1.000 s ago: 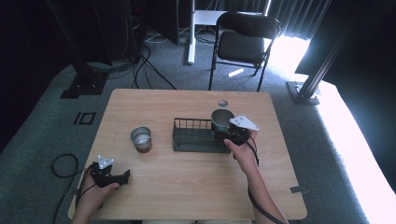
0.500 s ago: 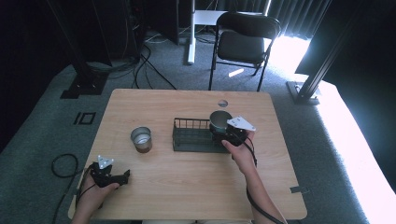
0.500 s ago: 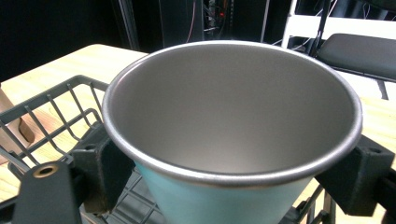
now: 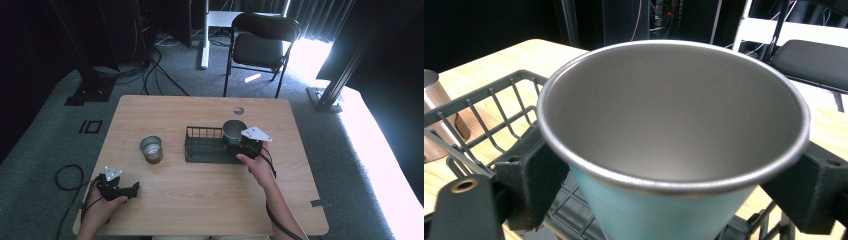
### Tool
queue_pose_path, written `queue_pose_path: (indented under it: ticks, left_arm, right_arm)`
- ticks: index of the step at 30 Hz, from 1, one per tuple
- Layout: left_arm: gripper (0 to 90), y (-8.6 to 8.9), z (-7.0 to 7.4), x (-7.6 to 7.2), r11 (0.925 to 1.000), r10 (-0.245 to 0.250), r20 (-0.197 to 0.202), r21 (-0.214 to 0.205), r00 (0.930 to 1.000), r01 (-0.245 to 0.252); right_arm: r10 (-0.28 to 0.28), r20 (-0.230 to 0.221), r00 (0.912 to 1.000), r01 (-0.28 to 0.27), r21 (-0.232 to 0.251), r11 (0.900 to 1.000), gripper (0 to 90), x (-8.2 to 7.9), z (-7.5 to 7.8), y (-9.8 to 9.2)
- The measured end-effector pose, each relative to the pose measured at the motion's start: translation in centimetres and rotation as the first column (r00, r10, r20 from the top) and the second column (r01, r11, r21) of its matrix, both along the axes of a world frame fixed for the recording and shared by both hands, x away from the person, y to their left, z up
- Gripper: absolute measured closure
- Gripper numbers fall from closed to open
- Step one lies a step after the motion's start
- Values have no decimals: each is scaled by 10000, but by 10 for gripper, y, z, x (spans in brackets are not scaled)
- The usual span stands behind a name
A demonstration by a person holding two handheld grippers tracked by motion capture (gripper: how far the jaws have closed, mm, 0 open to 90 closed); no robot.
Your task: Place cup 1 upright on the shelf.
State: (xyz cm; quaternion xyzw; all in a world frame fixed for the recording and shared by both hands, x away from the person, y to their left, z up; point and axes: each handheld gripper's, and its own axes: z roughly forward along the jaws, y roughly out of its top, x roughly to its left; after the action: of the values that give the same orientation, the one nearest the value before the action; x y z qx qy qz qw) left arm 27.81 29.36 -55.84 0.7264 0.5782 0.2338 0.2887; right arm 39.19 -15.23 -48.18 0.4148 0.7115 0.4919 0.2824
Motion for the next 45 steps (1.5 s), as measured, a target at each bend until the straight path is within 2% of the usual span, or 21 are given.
queue_pose_path:
  ticks: [3, 11, 17, 23, 26, 31, 45]
  left_arm:
    - [21, 0, 0, 0, 10000, 2, 3, -1, 10000, -2]
    - [21, 0, 0, 0, 10000, 4, 4, 0, 10000, -4]
    - [21, 0, 0, 0, 10000, 3, 4, -1, 10000, -3]
    - [21, 0, 0, 0, 10000, 2, 2, 0, 10000, -2]
    - [21, 0, 0, 0, 10000, 2, 2, 1, 10000, -2]
    - [21, 0, 0, 0, 10000, 2, 5, 1, 10000, -2]
    - [21, 0, 0, 0, 10000, 6, 7, -1, 10000, -6]
  right_arm:
    - [-65, 111, 9999, 66, -99, 9999, 115, -2, 0, -2]
    - [-68, -32, 10000, 68, -52, 10000, 114, -10, 0, -7]
    - [-73, 71, 9999, 73, 34, 10000, 114, -17, 1, -11]
    - [-9, 128, 9999, 12, -269, 9996, 114, -26, -2, -19]
    - [-28, 112, 9999, 30, -201, 9998, 114, -30, -4, -24]
    - [-93, 133, 9999, 96, -237, 9997, 114, -38, -10, -33]
    - [-83, -189, 9998, 77, -347, 9994, 114, -57, -31, -59]
